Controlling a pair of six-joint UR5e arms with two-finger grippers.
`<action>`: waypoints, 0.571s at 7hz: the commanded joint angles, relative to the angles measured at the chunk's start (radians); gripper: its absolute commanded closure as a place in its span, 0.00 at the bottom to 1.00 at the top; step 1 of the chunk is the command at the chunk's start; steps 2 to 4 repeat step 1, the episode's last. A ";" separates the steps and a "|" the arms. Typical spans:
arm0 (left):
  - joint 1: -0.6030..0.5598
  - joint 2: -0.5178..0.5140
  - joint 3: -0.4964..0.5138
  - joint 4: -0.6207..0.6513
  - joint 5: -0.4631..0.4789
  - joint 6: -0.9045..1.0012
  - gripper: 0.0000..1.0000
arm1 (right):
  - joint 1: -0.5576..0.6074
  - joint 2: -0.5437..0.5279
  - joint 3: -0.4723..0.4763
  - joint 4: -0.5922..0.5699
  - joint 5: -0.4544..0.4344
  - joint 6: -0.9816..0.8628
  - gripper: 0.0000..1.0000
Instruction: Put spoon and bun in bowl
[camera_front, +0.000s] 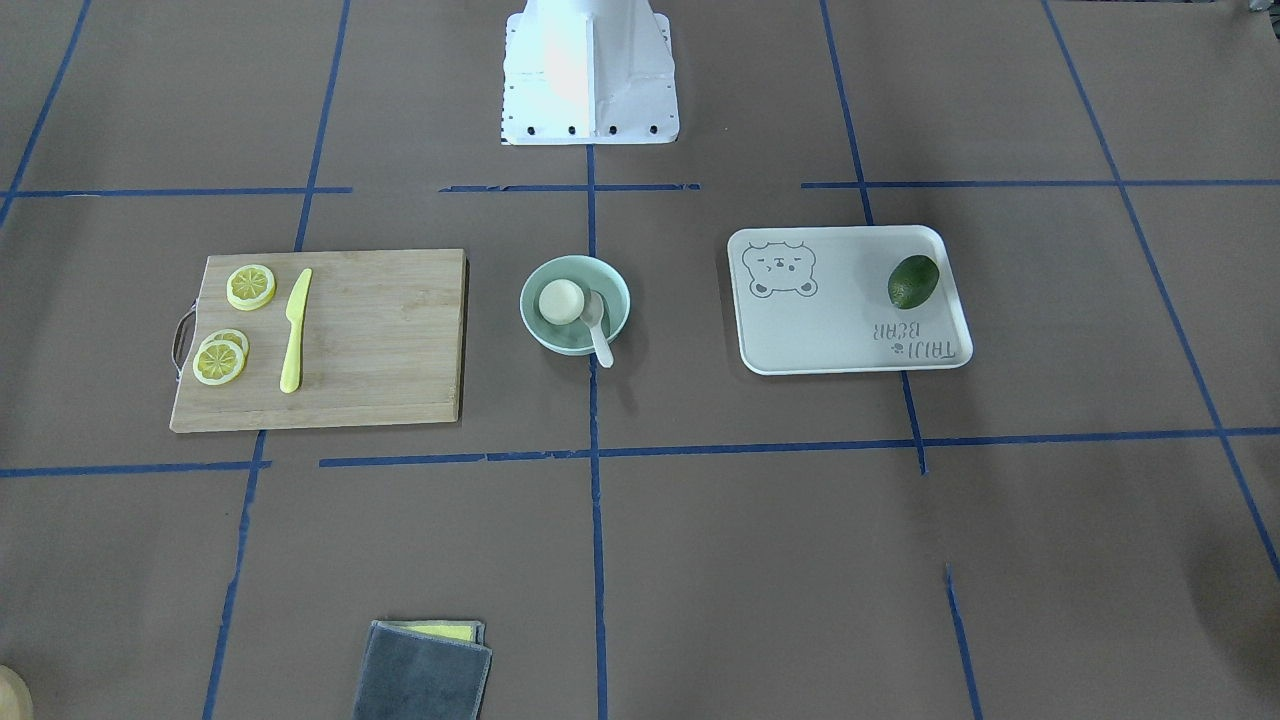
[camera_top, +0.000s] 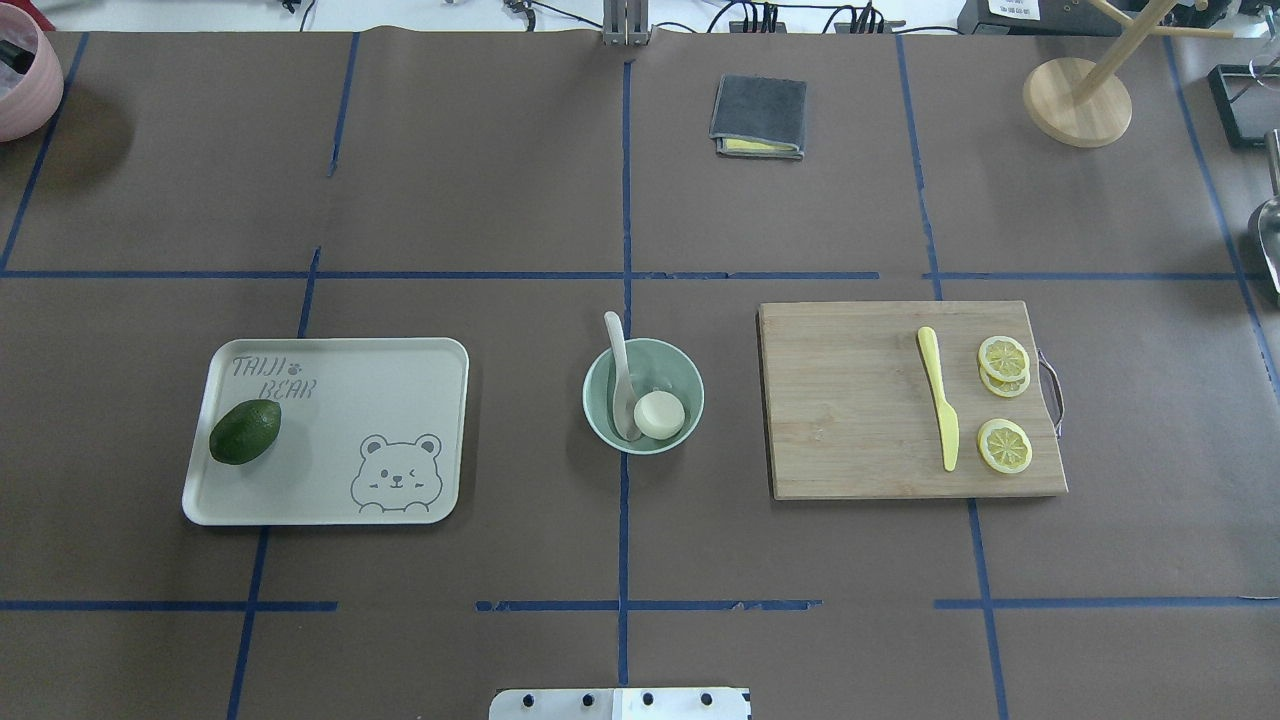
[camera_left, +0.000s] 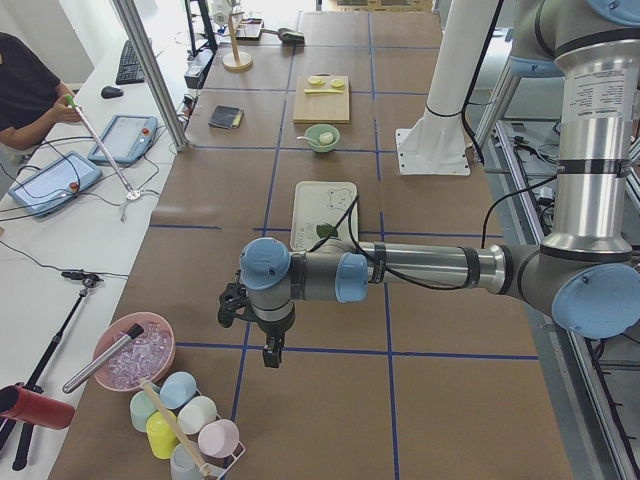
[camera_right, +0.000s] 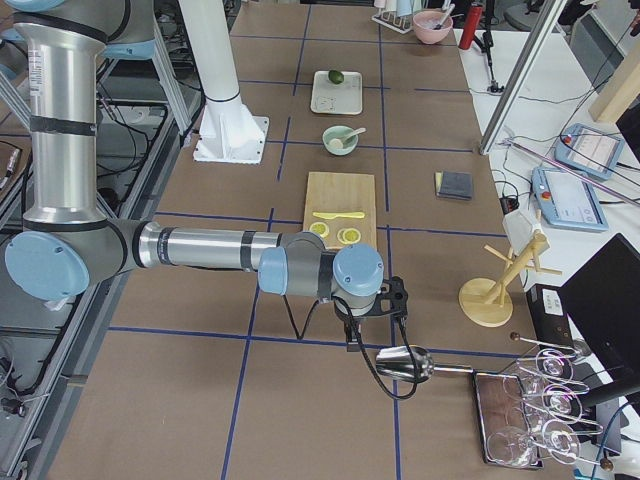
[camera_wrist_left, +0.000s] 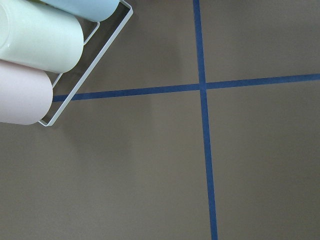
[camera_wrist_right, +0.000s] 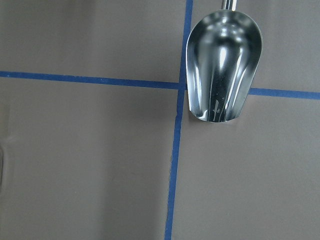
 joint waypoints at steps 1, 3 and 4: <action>0.000 -0.004 0.004 -0.005 -0.001 0.000 0.00 | 0.000 0.006 0.001 0.000 0.001 0.000 0.00; 0.000 -0.004 0.004 -0.005 -0.001 0.000 0.00 | 0.000 0.006 0.001 0.000 0.001 0.000 0.00; 0.000 -0.004 0.004 -0.005 -0.001 0.000 0.00 | 0.000 0.006 0.001 0.000 0.001 0.000 0.00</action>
